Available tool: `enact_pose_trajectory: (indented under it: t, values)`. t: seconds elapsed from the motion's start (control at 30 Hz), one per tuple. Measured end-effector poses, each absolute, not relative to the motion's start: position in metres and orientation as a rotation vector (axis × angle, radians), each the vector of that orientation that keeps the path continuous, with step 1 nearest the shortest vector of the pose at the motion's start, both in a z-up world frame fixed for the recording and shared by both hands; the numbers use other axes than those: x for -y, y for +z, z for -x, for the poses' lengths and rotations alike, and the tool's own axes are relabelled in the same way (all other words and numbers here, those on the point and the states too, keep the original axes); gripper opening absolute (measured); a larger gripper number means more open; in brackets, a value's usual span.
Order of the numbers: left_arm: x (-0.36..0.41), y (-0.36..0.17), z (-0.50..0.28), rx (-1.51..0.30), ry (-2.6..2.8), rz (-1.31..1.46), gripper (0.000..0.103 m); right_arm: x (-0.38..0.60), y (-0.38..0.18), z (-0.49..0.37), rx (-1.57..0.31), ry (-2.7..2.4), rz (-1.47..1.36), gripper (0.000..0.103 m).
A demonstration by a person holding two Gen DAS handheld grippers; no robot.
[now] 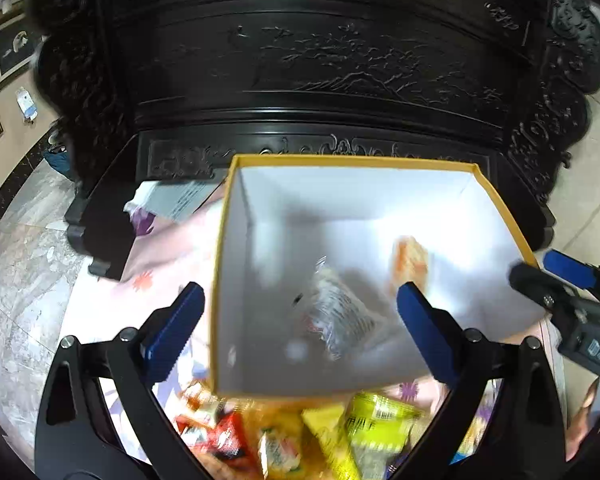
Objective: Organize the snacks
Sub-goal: 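Carry both packs over the yellow box and open both tools to drop them, then grasp the sesame bar with the left tool while the right tool grasps the green chip bag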
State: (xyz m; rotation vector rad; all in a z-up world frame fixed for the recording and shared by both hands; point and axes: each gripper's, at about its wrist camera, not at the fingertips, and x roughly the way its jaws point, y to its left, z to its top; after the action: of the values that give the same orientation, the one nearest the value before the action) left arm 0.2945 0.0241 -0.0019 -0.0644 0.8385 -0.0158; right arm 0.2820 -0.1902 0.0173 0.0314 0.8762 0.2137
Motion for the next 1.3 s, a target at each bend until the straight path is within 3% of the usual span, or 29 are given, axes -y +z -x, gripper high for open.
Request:
enact_pose_trajectory:
  t: [0.17,0.43,0.83,0.97,1.07,1.17,1.3]
  values:
    - [-0.033,-0.022,-0.217,-0.857,-0.078,0.061,0.098,0.21,-0.016,-0.183,-0.911,0.173,0.066,0.09]
    - [-0.028,-0.077,-0.086,-0.866,-0.062,0.04,0.098,0.227,-0.073,-0.082,-0.949,0.104,0.086,0.09]
    - [-0.027,-0.099,-0.039,-0.945,-0.074,0.032,0.098,0.22,-0.114,-0.121,-0.988,0.037,0.203,0.09]
    - [-0.028,-0.103,-0.039,-0.96,-0.057,0.031,0.098,0.238,-0.12,-0.129,-0.964,0.056,0.075,0.06]
    - [-0.028,-0.107,-0.035,-0.973,-0.047,0.025,0.098,0.245,-0.108,-0.114,-0.945,0.094,-0.024,0.045]
    - [-0.027,-0.111,-0.032,-0.987,-0.049,0.031,0.098,0.242,-0.084,-0.083,-0.9,0.186,-0.095,0.037]
    - [-0.018,-0.118,-0.03,-0.998,-0.054,0.018,0.098,0.233,-0.061,-0.046,-0.832,0.239,-0.112,0.037]
